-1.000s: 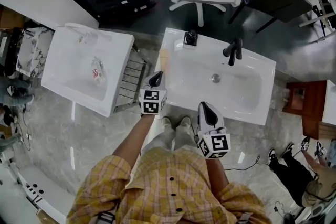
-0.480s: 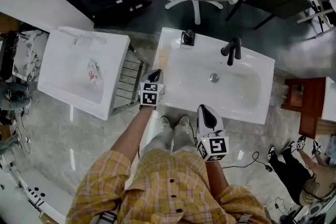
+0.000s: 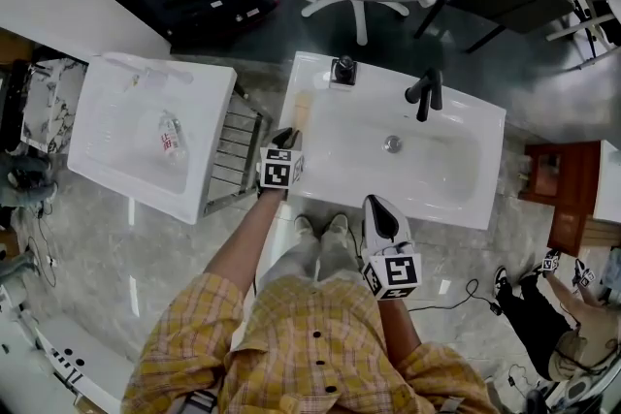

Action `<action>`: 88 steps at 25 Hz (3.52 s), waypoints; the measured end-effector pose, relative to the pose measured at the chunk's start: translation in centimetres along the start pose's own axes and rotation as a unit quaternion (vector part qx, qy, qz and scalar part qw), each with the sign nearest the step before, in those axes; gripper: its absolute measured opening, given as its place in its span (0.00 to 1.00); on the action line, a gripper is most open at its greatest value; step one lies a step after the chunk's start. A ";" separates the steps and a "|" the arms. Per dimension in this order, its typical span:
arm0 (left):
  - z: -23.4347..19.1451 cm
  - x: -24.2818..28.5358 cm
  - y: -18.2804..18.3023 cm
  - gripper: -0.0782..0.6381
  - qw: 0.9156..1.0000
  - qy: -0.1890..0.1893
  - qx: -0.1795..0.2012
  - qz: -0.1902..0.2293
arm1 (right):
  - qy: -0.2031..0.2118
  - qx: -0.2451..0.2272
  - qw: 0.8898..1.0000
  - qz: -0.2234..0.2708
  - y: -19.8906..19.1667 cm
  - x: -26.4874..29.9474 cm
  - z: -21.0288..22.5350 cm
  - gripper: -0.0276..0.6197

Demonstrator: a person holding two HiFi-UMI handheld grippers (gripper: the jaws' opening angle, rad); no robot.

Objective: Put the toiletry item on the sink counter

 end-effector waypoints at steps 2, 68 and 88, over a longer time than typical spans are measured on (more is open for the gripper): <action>0.0 0.3 -0.1 0.24 1.000 0.004 0.001 -0.004 | 0.001 0.001 1.000 0.000 -0.1 0.0 0.1 0.04; 5.9 -27.7 4.2 0.11 0.964 -0.022 -0.054 0.259 | 0.040 -0.064 0.993 0.095 6.2 -4.2 -4.8 0.04; 6.4 -29.7 5.3 0.11 0.947 -0.026 -0.011 0.319 | 0.025 -0.065 0.989 0.131 7.6 -3.3 -4.3 0.04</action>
Point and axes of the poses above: the fingertips, and each gripper's own axes: x forward along the fingers, z to its right, y out of its top, the point moved 9 cm from there along -x, backward along the fingers, and after that the axes turned 10 degrees about y, right-handed, at the moved point
